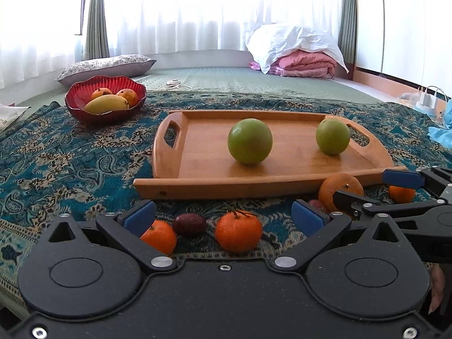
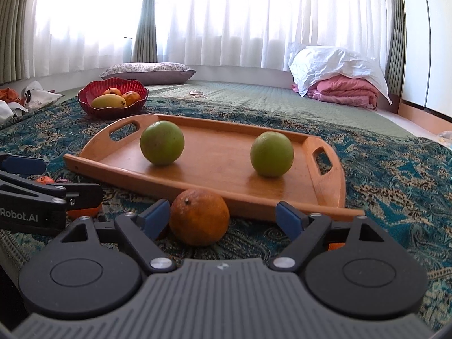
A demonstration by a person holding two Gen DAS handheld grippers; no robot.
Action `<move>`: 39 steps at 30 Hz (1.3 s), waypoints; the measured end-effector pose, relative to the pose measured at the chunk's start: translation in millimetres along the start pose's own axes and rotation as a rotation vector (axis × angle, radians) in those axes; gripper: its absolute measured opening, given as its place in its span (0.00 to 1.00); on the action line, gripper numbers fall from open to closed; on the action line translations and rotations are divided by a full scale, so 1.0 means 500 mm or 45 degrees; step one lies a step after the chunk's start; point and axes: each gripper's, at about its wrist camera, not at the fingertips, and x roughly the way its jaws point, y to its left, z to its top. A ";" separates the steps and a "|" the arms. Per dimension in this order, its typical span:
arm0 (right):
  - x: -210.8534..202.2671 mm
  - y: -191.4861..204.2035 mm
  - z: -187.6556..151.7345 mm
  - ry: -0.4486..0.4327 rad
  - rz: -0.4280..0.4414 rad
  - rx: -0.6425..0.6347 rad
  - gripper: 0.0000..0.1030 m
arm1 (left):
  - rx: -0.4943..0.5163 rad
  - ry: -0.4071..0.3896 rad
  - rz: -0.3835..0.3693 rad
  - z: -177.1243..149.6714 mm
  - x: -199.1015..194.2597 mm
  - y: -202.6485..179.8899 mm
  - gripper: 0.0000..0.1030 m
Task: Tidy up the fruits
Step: 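Withdraw both open tools from the tray back toward the loose fruit, then move the left tool to a leafy tangerine while the right tool approaches the brown orange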
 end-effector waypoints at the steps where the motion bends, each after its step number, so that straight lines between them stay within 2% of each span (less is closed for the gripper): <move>1: 0.002 -0.001 -0.001 0.003 0.003 0.008 0.88 | 0.002 -0.003 -0.006 -0.002 -0.003 0.000 0.98; 5: 0.003 -0.006 -0.007 0.010 0.018 0.046 0.88 | 0.035 0.002 -0.037 -0.006 -0.012 -0.006 0.87; 9: 0.004 -0.006 -0.010 0.015 0.028 0.055 0.88 | 0.060 0.010 -0.039 -0.013 -0.014 -0.018 0.84; 12: 0.005 -0.005 -0.011 0.019 0.036 0.058 0.88 | 0.048 0.032 -0.044 -0.015 -0.009 -0.019 0.77; 17: 0.008 -0.005 -0.012 0.029 0.053 0.070 0.88 | 0.005 0.085 -0.080 -0.017 0.002 -0.011 0.59; 20: 0.006 -0.004 -0.014 0.033 0.062 0.081 0.85 | -0.007 0.105 -0.085 -0.020 0.007 -0.008 0.54; 33: 0.014 -0.002 -0.010 0.060 0.123 0.148 0.75 | -0.040 0.122 -0.092 -0.018 0.020 -0.001 0.46; 39: 0.017 -0.005 -0.006 0.061 0.128 0.197 0.66 | -0.046 0.123 -0.090 -0.016 0.028 -0.001 0.44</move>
